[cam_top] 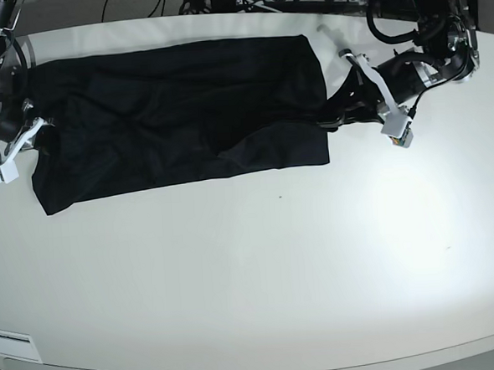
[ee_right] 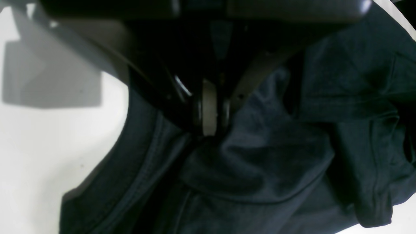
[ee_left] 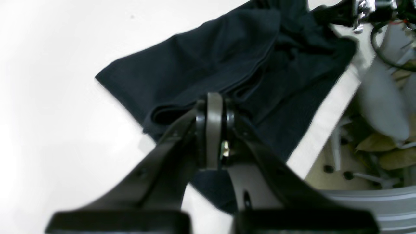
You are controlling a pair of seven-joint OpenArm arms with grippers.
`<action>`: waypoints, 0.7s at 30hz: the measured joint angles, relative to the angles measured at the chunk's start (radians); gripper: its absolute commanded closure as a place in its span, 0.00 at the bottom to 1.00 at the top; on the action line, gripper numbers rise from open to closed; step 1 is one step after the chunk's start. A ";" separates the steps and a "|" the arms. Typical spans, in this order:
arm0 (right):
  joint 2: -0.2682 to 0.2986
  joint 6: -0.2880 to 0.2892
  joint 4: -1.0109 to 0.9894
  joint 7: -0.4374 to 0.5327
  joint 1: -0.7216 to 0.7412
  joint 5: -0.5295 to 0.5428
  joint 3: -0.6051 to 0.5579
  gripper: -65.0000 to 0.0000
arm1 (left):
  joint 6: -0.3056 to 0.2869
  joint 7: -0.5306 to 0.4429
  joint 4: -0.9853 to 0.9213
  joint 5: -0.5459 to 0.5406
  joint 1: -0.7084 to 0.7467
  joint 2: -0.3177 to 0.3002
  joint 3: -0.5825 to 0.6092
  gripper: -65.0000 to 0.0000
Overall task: Fold the T-shirt properly
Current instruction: 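Lower the left gripper onto the folded end and press it flat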
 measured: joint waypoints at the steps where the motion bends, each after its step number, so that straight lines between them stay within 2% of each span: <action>1: 0.000 0.000 0.000 0.000 0.000 0.000 0.000 1.00 | 0.000 0.000 0.000 -0.044 0.000 0.000 0.000 1.00; 4: 0.000 0.000 0.000 0.000 0.000 0.000 0.000 1.00 | 0.000 0.001 0.000 -0.120 -0.002 0.007 0.000 1.00; 10: 0.000 0.000 0.000 0.000 0.000 0.000 0.000 1.00 | 0.000 0.004 0.000 -0.064 -0.003 -0.005 -0.002 0.98; 13: 0.000 0.000 0.000 0.000 0.000 0.001 0.000 1.00 | 0.000 0.008 0.000 0.022 -0.026 -0.031 -0.002 0.60; 14: 0.000 0.000 -0.001 0.000 0.000 0.004 0.000 1.00 | 0.000 0.006 0.000 0.037 -0.037 -0.043 -0.002 0.51; 15: 0.000 0.000 -0.001 0.000 0.000 0.004 0.000 1.00 | 0.000 0.005 0.000 0.053 -0.045 -0.055 -0.002 0.47; 21: 0.000 0.000 -0.001 0.000 0.000 0.004 0.000 1.00 | 0.000 0.004 0.000 0.079 -0.076 -0.127 0.040 0.47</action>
